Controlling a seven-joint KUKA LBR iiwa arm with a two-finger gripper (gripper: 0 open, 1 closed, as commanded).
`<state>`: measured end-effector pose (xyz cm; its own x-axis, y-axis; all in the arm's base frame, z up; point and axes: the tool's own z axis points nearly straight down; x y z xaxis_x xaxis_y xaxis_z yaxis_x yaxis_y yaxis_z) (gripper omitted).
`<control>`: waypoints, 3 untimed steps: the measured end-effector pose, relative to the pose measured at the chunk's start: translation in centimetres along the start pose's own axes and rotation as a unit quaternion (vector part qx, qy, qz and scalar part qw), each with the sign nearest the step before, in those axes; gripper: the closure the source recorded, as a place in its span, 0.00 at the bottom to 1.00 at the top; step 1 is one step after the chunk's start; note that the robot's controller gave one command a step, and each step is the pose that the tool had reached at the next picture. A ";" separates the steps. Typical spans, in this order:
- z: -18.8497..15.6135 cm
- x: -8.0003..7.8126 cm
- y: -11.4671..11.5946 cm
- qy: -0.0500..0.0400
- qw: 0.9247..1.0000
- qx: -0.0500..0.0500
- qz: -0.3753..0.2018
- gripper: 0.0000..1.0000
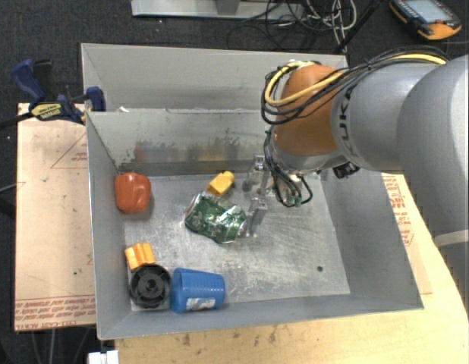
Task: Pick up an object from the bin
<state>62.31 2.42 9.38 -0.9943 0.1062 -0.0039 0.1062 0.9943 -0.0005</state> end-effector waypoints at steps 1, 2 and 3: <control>1.9 1.4 4.4 -0.001 1.000 0.000 -0.023 1.00; 1.9 1.4 4.4 -0.001 1.000 0.000 -0.024 1.00; -10.7 1.9 4.6 0.000 0.999 -0.001 -0.052 1.00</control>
Offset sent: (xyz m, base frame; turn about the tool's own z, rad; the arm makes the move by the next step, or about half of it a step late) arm 0.0000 0.0000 0.0000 0.0000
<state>60.87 7.20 20.12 -1.0000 0.0020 -0.0037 0.0020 1.0000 0.0010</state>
